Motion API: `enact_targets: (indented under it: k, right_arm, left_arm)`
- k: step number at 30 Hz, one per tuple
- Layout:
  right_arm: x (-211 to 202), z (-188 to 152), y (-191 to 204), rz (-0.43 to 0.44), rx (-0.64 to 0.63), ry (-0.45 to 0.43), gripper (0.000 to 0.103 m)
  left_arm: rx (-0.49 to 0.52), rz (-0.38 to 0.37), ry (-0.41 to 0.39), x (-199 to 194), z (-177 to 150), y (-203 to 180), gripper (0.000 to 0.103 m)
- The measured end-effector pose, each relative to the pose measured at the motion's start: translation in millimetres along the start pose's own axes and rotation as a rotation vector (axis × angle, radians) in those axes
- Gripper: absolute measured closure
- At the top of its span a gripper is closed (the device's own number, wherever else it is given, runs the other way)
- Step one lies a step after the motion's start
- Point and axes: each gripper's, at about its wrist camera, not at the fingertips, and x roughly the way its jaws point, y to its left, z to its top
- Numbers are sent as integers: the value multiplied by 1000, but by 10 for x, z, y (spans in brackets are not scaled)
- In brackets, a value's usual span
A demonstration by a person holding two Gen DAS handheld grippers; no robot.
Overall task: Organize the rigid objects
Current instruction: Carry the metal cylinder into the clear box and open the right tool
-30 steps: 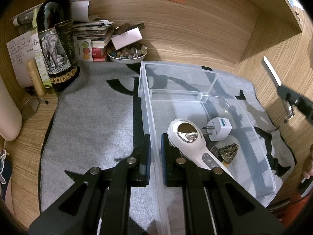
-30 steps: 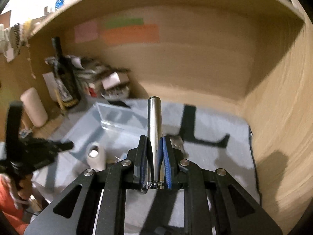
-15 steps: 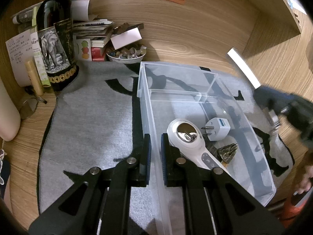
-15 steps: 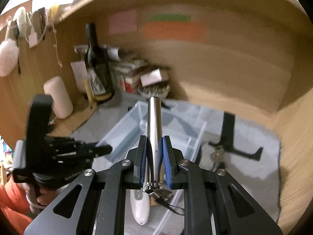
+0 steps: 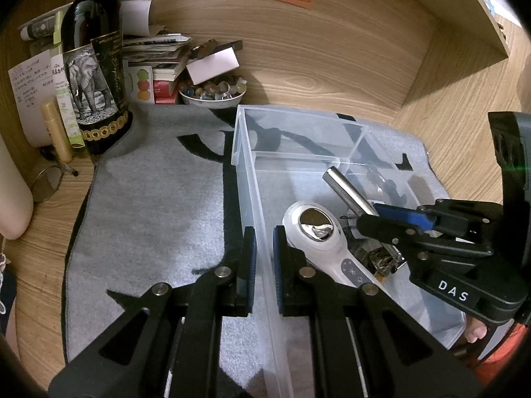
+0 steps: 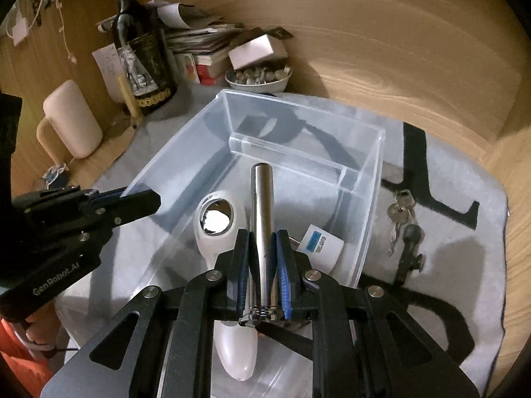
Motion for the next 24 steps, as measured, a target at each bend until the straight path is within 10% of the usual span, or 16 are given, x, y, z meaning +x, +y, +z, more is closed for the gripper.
enact_targets:
  k: [11, 24]
  right_arm:
    - [-87, 10, 59, -9, -44, -17, 88]
    - [-644, 107, -208, -92, 38, -220, 57]
  left_arm:
    - [-1, -1, 1, -7, -1, -5, 94]
    - [0, -1, 1, -9, 3, -3, 94]
